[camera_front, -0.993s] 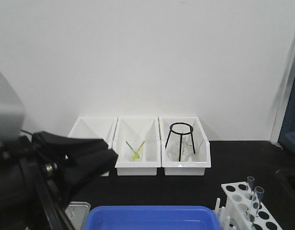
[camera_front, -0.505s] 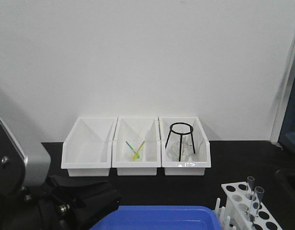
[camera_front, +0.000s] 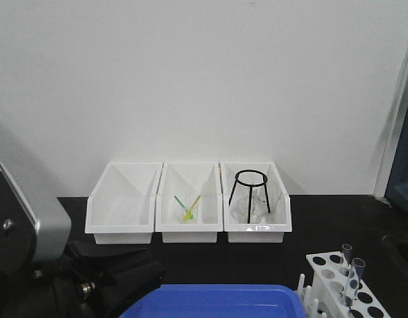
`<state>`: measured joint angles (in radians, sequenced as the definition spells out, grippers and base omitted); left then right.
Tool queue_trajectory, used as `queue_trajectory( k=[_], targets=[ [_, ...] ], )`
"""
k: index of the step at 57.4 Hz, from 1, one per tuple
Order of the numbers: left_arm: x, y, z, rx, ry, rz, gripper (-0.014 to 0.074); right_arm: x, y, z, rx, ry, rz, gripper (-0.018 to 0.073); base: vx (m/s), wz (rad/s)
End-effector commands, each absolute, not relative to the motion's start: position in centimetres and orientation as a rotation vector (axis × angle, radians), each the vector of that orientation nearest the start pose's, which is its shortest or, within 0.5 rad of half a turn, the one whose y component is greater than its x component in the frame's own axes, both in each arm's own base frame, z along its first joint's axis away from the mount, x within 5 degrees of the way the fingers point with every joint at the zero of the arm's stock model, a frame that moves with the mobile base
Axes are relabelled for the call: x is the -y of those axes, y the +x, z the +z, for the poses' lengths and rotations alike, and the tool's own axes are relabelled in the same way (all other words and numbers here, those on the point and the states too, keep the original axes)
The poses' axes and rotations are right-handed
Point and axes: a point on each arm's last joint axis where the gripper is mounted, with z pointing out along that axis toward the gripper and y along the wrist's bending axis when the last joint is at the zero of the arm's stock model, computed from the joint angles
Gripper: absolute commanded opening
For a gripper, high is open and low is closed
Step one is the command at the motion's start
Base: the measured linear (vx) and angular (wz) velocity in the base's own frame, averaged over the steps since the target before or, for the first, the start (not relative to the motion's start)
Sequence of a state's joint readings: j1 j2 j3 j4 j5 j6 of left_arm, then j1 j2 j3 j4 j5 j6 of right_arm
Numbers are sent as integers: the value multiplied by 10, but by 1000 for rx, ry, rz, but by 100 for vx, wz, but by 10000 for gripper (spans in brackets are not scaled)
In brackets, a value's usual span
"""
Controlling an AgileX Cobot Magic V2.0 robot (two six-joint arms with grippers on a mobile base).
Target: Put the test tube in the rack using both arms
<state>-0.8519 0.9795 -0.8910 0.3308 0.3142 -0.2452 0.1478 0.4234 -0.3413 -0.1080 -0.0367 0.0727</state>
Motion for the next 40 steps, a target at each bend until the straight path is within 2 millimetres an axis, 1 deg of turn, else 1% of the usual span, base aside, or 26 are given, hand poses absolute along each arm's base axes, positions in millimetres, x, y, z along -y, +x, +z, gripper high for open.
queue_trajectory(
  k=[1,3,6,10,16,20,26,31,37,40],
  targets=[
    [138,143,388,-1623,738,-419,-4,-15,98,317,-1422,-144,88,-12,0,0],
    [128,142,383,-1635,707,-401,-4,-15,98,317,-1422,-144,88,-12,0,1],
    [108,138,373,-1649,631,-377,-4,-15,98,317,-1422,-144,88,-12,0,1],
    [80,127,355,-1669,503,-350,-4,-15,98,317,-1422,-144,88,-12,0,0],
    [40,101,320,-1678,282,-296,-4,-15,98,317,-1422,-144,88,-12,0,0],
    [23,84,297,-1663,176,-250,-4,-15,98,317,-1422,-144,88,-12,0,0],
    [10,67,263,-1641,88,-180,-4,-15,98,317,-1422,-144,88,-12,0,0],
    [5,60,237,-1645,46,-142,-4,-15,98,317,-1422,-144,88,-12,0,0],
    [4,55,213,-1636,28,-130,-4,-15,98,317,-1422,-144,88,-12,0,0],
    [4,53,204,-1607,30,-134,-4,-15,98,317,-1422,-144,88,-12,0,0]
  ],
)
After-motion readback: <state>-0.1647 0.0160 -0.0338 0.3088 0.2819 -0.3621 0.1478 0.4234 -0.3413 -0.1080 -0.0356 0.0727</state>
